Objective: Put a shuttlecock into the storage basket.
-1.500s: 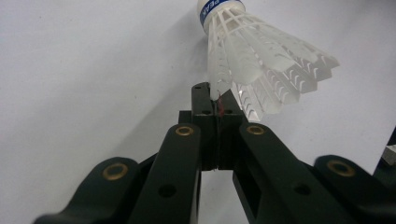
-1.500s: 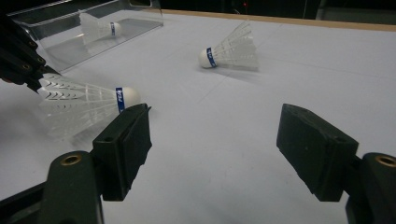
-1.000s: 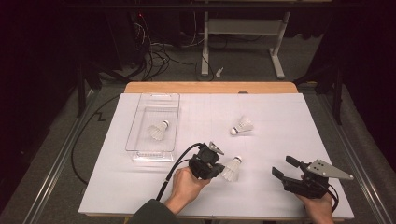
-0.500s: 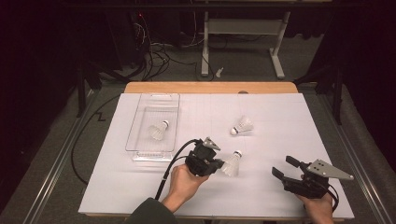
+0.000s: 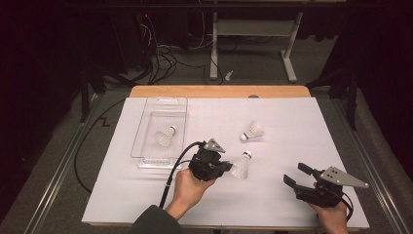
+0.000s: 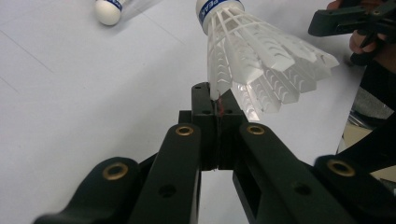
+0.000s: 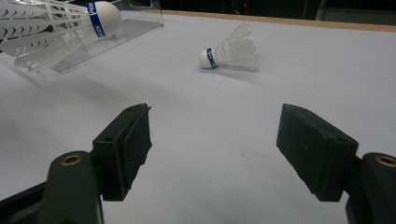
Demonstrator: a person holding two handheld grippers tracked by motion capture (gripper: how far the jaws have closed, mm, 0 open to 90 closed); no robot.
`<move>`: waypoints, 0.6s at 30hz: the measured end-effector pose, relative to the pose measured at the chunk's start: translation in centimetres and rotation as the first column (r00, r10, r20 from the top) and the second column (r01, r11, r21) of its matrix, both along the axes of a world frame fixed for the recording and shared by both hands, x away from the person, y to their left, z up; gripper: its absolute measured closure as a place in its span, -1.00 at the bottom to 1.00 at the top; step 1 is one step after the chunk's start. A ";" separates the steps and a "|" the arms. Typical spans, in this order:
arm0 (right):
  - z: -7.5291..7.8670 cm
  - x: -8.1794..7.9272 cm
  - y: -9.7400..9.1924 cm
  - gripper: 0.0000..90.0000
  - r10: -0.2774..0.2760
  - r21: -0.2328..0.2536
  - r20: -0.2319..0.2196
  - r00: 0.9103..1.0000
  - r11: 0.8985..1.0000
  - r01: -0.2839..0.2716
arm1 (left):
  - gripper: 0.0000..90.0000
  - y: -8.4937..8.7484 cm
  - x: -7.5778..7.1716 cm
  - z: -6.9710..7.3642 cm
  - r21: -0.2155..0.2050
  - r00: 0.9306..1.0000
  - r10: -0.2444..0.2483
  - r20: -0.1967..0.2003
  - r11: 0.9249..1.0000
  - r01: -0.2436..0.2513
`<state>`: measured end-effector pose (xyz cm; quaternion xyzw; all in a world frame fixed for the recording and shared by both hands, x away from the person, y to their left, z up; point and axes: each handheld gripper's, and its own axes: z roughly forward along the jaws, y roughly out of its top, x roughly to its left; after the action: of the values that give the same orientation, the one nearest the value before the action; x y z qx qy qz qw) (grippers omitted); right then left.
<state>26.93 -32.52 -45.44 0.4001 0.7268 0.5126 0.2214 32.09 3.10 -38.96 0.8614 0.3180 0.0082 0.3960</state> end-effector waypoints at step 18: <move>0.0 0.0 0.0 -0.41 -0.003 -0.001 0.000 1.000 1.000 0.003 | 1.00 2.2 0.2 1.5 -0.038 0.999 0.038 0.029 0.999 -0.037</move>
<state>26.91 -32.51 -45.43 0.4008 0.7265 0.5119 0.2225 32.28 5.29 -37.44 0.8475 0.3283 0.0222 0.4166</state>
